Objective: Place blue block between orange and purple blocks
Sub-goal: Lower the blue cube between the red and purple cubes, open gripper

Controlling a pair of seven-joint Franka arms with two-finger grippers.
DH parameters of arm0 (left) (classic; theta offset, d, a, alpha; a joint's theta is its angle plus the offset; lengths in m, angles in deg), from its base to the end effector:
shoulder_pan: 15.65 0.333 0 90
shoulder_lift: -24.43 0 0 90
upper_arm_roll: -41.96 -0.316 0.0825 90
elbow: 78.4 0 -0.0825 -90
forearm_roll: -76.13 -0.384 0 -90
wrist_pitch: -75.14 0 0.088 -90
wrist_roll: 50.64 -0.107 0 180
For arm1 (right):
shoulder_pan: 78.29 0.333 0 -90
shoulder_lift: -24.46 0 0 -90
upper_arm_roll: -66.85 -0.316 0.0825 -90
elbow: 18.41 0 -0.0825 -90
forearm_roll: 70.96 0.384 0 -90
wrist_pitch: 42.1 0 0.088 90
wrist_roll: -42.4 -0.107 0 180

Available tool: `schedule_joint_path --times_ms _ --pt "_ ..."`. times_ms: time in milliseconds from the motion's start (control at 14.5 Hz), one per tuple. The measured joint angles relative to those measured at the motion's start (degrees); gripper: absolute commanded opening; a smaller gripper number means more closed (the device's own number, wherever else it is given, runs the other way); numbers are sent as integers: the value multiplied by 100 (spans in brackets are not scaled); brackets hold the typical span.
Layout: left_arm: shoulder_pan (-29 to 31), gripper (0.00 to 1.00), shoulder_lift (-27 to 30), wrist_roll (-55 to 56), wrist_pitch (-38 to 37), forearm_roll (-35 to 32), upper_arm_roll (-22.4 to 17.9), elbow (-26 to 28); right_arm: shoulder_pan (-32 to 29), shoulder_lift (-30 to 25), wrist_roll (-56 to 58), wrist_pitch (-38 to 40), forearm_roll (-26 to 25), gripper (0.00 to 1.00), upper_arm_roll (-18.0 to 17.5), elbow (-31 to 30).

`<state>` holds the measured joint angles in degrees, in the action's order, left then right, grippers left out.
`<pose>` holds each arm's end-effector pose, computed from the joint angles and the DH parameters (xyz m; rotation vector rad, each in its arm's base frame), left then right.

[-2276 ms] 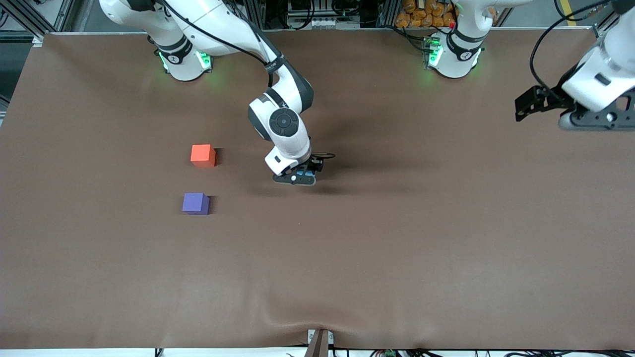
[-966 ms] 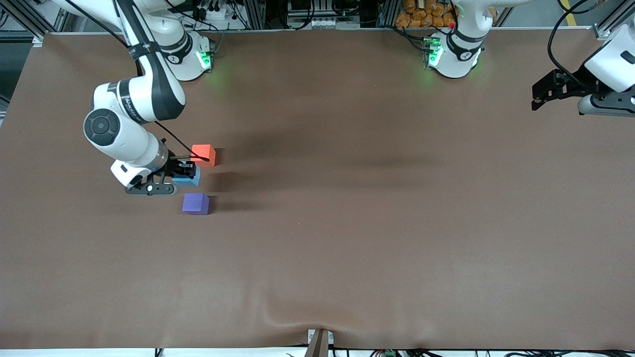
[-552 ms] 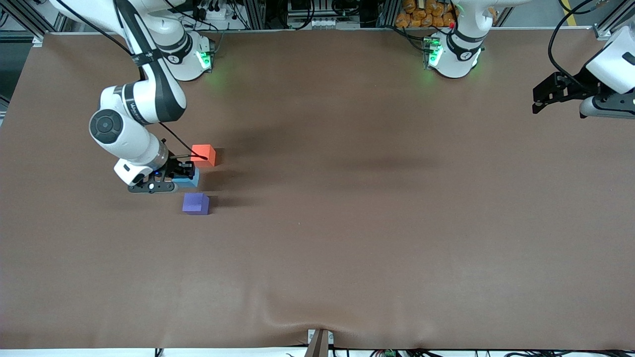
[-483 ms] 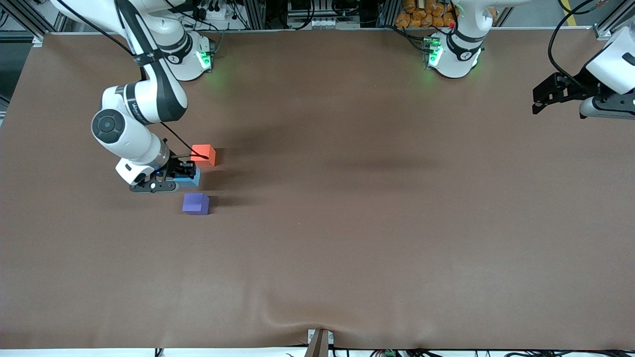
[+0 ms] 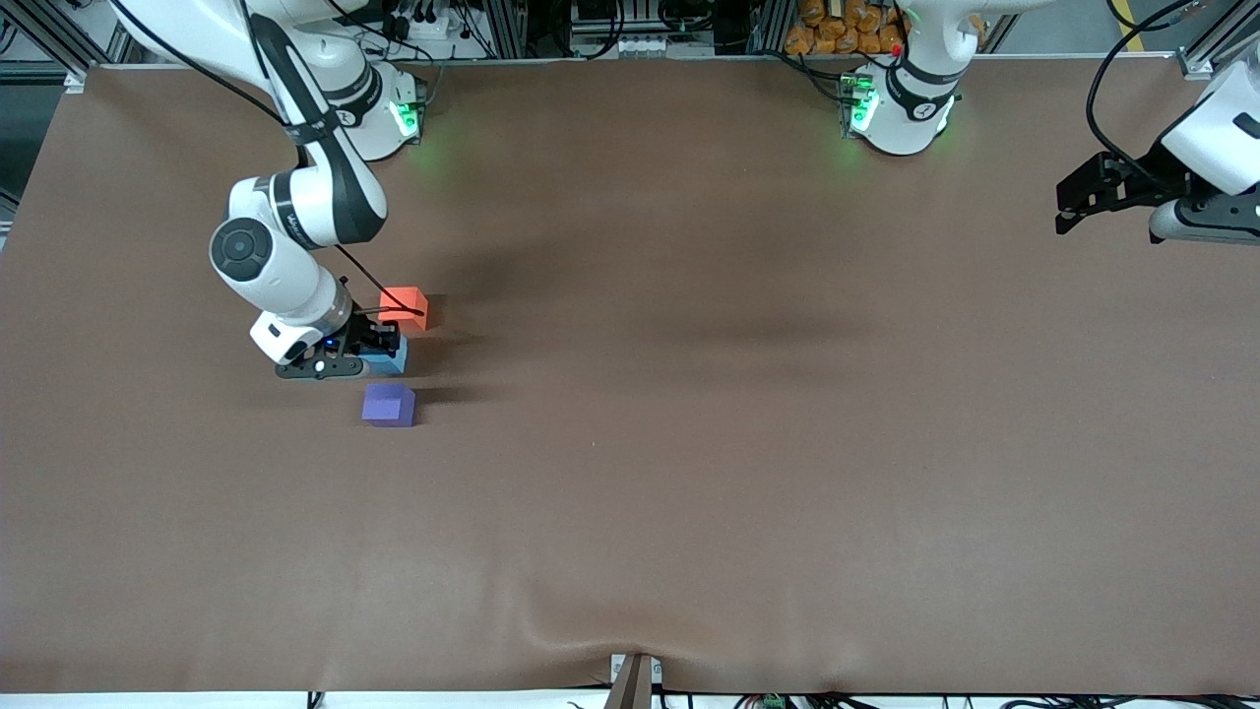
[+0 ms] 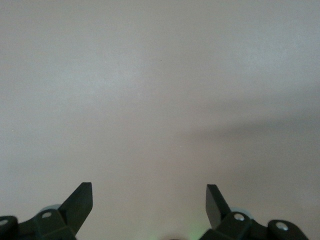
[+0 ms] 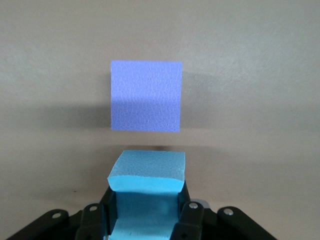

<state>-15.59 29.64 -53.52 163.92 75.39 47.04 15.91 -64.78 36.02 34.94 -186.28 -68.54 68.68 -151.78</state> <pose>0.5215 -0.0467 0.6360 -3.1132 0.2140 0.0087 0.5083 0.1045 0.2511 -3.1252 -0.0623 0.0246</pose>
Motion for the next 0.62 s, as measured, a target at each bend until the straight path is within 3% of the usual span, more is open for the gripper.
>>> schedule_joint_path --times_ms 621 --pt "-2 100 -99 0 48 0 1 -120 46 233 -8 -404 57 0 -46 -94"
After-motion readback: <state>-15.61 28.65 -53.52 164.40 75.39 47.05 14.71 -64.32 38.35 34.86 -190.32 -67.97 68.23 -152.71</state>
